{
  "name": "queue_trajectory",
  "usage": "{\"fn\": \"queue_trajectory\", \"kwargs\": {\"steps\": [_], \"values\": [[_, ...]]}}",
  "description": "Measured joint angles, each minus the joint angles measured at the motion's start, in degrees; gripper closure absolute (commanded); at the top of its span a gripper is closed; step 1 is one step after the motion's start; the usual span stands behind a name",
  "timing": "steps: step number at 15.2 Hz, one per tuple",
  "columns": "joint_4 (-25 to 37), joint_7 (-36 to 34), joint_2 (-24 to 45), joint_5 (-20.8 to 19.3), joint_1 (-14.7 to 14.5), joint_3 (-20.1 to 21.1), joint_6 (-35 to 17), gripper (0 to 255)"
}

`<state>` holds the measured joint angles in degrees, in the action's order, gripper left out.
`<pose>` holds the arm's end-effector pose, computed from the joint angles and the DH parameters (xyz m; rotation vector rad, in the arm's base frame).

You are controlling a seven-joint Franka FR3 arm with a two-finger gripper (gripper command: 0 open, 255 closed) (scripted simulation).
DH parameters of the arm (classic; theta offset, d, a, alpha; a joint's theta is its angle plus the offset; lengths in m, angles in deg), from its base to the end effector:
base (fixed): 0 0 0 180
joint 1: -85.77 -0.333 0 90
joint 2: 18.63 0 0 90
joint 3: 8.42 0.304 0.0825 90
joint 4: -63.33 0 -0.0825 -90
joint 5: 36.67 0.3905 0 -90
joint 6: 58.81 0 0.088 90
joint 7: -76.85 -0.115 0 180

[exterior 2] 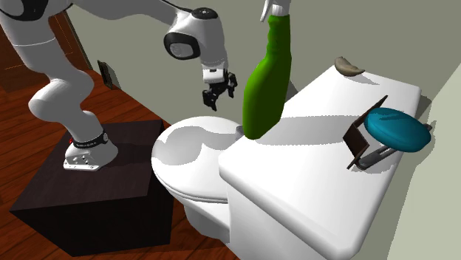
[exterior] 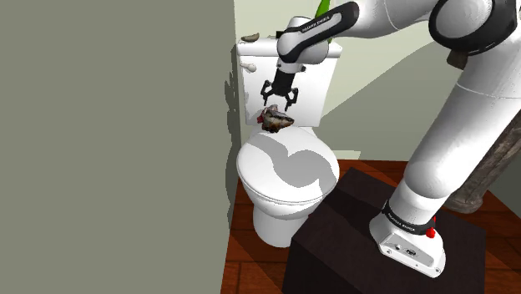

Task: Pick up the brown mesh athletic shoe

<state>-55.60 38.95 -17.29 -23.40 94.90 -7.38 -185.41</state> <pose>0.5647 -0.0711 0.4057 -2.6139 1.3128 -0.0828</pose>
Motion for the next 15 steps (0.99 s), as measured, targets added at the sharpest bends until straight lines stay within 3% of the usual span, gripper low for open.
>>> {"fn": "queue_trajectory", "kwargs": {"steps": [8,15], "values": [[8.8,-7.8,13.8,4.5,2.0,-2.1,-6.5,0],[8.3,-6.8,17.4,6.0,2.4,-1.9,-10.5,0]]}}
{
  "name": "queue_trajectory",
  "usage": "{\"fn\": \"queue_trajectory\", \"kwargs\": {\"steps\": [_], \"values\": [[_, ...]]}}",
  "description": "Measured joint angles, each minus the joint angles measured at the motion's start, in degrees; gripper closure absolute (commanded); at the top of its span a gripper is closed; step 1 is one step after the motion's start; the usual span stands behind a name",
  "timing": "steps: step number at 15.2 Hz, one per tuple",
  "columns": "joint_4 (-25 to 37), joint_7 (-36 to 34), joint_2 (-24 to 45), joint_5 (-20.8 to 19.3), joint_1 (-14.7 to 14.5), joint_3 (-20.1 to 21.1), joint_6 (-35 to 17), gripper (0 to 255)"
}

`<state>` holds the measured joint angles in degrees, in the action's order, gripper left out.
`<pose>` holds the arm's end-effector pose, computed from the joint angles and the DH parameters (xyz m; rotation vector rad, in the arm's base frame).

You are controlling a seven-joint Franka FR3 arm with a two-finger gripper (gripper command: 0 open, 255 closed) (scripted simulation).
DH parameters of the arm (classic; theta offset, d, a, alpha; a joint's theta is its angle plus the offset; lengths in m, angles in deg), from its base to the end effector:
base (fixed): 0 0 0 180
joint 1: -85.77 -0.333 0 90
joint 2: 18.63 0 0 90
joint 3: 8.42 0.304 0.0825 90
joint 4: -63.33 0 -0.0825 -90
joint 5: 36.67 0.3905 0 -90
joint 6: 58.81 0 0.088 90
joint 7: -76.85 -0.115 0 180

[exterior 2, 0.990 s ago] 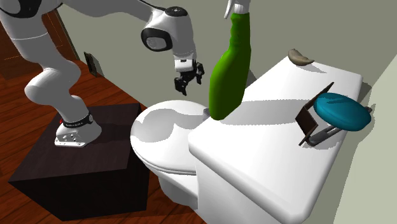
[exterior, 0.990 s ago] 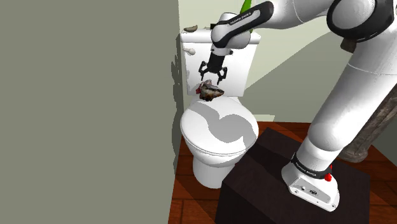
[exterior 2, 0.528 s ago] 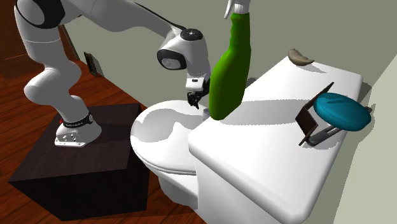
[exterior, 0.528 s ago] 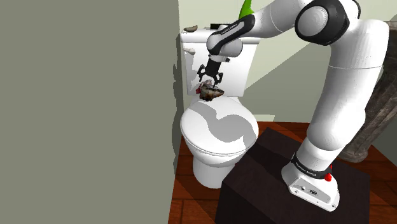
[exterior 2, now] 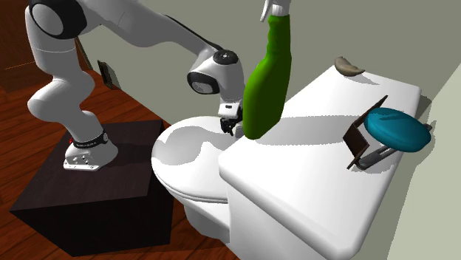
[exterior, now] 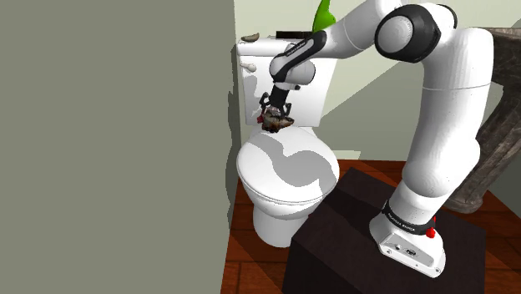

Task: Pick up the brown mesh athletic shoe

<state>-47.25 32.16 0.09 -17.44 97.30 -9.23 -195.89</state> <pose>0.6198 -0.1305 0.3095 -2.3496 1.6521 -0.0903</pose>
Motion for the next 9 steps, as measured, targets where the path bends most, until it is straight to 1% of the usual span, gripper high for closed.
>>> {"fn": "queue_trajectory", "kwargs": {"steps": [1,2,9], "values": [[-0.1,0.1,0.2,0.1,0.0,0.0,-0.3,0],[-0.2,0.2,0.3,0.1,0.0,0.1,-0.5,255],[-0.2,0.2,0.3,0.2,0.0,0.1,-0.5,255]]}}
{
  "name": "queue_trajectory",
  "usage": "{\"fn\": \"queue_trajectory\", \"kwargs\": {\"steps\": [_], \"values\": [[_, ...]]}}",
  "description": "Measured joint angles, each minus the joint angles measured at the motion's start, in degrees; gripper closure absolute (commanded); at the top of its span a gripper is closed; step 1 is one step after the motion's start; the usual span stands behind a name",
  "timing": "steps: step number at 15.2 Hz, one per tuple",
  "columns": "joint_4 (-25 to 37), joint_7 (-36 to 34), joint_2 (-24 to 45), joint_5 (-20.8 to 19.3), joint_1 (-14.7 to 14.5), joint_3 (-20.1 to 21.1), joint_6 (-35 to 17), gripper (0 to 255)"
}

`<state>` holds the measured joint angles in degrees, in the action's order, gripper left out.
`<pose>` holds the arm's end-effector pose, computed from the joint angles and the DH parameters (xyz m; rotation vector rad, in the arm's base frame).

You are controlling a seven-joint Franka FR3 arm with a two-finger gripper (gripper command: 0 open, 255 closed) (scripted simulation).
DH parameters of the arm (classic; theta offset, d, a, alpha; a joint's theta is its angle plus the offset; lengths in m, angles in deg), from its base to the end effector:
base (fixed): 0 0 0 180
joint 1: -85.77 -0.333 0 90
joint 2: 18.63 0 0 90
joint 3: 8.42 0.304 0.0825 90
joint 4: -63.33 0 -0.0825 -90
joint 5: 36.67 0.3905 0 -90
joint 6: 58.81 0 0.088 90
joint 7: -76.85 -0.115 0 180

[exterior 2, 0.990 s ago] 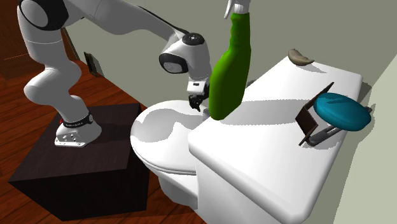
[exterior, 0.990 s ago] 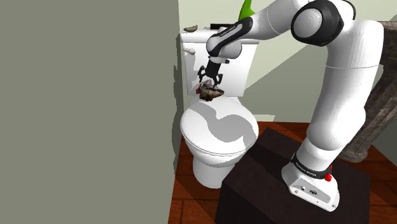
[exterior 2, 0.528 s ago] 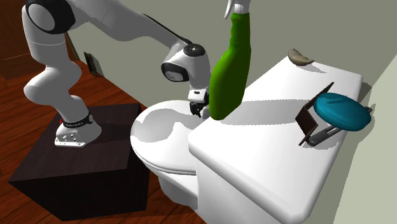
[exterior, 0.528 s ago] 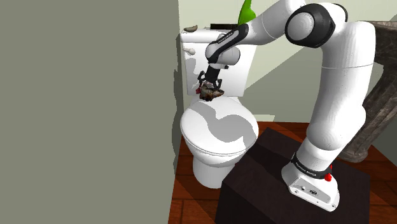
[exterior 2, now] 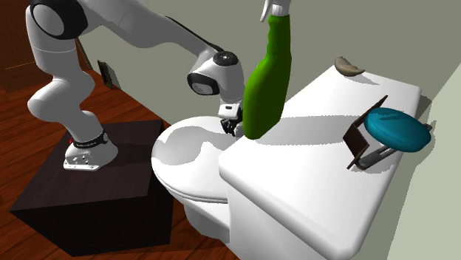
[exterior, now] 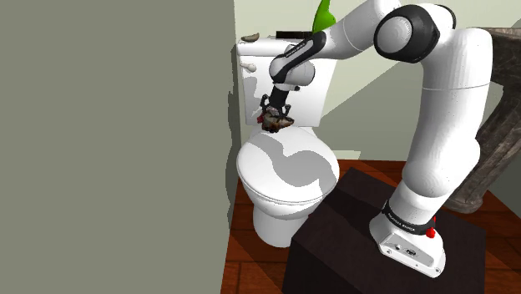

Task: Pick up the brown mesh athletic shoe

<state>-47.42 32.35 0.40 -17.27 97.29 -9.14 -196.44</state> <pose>0.6199 -0.1299 0.3057 -2.3496 1.6508 -0.0920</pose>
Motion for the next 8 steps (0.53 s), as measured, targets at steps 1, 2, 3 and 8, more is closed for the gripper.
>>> {"fn": "queue_trajectory", "kwargs": {"steps": [1,2,3,8], "values": [[0.0,0.0,0.0,0.0,0.0,0.0,0.0,255],[0.0,0.0,0.0,0.0,0.0,0.0,0.0,255],[0.0,0.0,0.0,0.0,0.0,0.0,0.0,255],[0.6,-0.9,-1.7,-0.7,-0.1,-0.3,2.3,255]]}}
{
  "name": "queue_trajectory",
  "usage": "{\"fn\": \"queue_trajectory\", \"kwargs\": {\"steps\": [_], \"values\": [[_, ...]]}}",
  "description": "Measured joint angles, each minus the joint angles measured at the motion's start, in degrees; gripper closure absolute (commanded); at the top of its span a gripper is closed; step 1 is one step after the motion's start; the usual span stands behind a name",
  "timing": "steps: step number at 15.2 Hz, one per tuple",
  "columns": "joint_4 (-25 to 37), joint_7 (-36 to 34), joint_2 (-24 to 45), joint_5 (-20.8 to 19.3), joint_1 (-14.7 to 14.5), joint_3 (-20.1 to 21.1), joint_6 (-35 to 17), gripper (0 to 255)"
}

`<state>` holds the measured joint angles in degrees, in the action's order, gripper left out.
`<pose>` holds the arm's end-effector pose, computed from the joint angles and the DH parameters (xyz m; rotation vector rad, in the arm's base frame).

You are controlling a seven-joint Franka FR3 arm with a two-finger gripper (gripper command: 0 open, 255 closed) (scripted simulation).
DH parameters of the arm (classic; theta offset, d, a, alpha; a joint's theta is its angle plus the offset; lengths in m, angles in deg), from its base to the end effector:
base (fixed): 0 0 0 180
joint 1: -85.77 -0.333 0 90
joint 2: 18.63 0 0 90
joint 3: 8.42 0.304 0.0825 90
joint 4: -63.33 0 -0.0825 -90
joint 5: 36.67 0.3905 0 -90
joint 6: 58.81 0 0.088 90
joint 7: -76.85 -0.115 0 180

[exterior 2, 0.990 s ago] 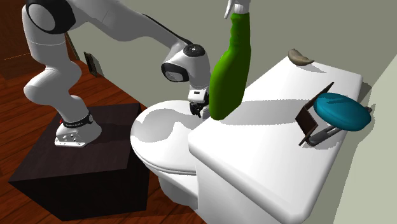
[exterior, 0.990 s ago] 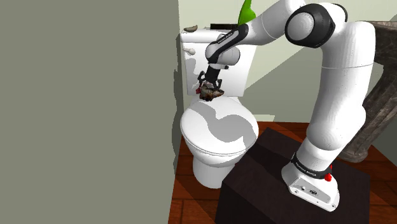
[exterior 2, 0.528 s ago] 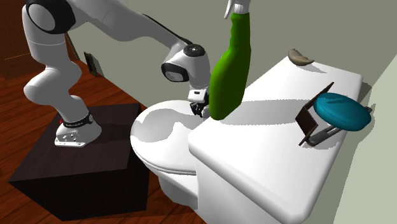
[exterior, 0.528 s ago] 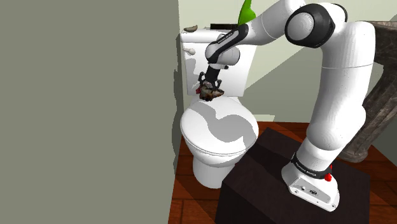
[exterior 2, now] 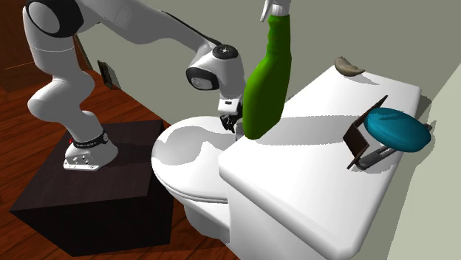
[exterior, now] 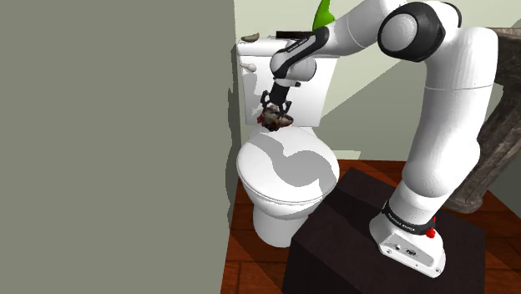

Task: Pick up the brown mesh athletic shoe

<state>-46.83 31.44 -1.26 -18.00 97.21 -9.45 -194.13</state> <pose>0.6192 -0.1305 0.3248 -2.3498 1.6530 -0.0893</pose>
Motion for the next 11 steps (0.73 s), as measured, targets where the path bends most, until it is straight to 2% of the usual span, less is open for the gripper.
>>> {"fn": "queue_trajectory", "kwargs": {"steps": [11], "values": [[3.3,-2.3,-3.6,-1.7,-0.1,-0.6,6.8,255]]}}
